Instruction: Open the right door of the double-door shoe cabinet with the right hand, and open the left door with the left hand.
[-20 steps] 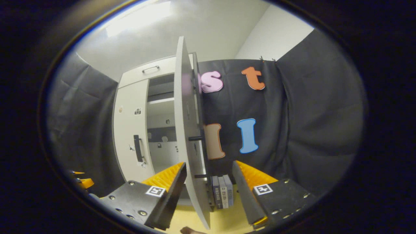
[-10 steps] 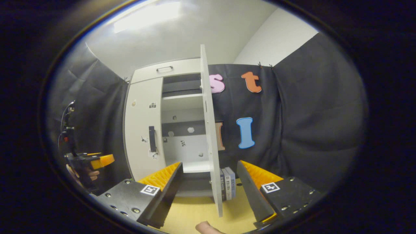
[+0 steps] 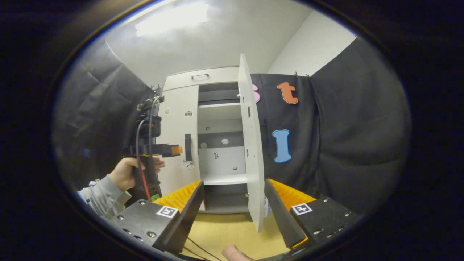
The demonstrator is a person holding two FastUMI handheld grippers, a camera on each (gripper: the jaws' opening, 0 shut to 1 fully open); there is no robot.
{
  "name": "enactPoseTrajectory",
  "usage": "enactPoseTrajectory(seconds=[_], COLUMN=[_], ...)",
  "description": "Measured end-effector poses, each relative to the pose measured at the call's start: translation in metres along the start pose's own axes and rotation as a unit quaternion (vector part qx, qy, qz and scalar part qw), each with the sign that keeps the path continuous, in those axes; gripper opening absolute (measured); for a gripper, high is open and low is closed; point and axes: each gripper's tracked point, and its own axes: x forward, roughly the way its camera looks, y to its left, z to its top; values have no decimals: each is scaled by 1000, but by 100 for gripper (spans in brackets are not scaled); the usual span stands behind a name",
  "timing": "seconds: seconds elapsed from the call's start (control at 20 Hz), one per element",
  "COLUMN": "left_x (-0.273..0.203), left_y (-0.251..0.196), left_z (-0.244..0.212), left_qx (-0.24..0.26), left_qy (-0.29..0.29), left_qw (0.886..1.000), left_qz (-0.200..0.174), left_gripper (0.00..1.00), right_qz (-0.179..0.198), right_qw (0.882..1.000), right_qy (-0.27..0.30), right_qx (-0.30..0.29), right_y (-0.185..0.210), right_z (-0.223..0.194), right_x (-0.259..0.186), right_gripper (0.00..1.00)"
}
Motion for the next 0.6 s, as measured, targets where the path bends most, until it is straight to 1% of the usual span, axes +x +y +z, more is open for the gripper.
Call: enactPoseTrajectory(seconds=[0.1,0.2,0.35,0.5,0.55,0.6], left_x=[20,36,56,71,75,79], left_y=[-4,-5,1,1,-3,-4], left_z=[-2,-1,2,4,4,1], left_qx=[3,7,9,35,37,25], left_qy=[0,0,3,5,9,16], left_qw=[1000,1000,999,999,999,999], left_qz=[5,10,35,42,36,35], left_gripper=[96,96,96,96,95,93], right_qz=[-1,-13,-33,-38,-31,-25], right_qw=[1000,1000,999,999,999,999], right_qy=[5,9,9,3,-7,-16], right_qx=[5,11,23,33,32,32], right_y=[-4,-14,-32,-38,-35,-31], right_z=[-7,-13,-17,-13,-7,-2], right_x=[-4,-7,-8,-16,-15,-16], right_gripper=[100,100,100,100,100,93])
